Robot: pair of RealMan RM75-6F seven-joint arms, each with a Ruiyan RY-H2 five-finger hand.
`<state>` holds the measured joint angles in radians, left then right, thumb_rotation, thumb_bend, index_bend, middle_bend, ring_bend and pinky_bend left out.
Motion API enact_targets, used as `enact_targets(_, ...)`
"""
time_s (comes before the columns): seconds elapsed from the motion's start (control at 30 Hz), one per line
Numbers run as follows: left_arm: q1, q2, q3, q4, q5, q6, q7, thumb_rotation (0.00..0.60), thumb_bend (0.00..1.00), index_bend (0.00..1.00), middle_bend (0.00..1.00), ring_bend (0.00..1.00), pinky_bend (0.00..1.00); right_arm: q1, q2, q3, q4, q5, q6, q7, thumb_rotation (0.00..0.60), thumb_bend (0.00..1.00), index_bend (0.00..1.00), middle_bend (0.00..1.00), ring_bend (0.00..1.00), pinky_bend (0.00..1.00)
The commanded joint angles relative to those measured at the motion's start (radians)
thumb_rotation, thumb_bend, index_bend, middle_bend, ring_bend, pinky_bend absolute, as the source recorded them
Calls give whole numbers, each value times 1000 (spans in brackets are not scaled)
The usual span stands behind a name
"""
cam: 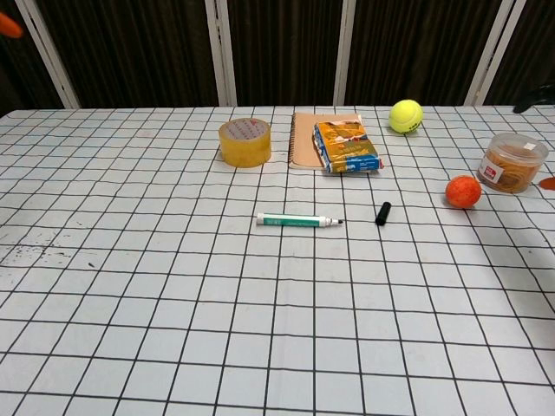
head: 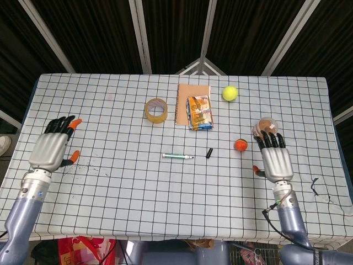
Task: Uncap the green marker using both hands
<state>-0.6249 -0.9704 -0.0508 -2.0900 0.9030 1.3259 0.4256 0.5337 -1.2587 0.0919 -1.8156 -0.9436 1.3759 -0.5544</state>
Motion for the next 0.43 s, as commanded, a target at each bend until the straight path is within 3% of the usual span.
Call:
enact_targets(0.03, 102, 47, 72, 40, 114, 24, -109, 600, 500, 111, 21, 0, 0, -56, 69, -36, 19, -80, 28, 71, 600, 257, 177, 87, 59, 16)
enact_targets(0.23, 176, 40, 109, 100, 206, 29, -187, 600, 499, 109, 8, 0, 0, -124, 149, -55, 97, -164, 32, 225, 600, 256, 177, 87, 59, 16)
enact_targets(0.43, 207, 14, 98, 143, 252, 33, -213, 600, 499, 106, 7, 0, 0, -154, 181, -52, 143, -196, 2, 310, 600, 256, 178, 87, 59, 16)
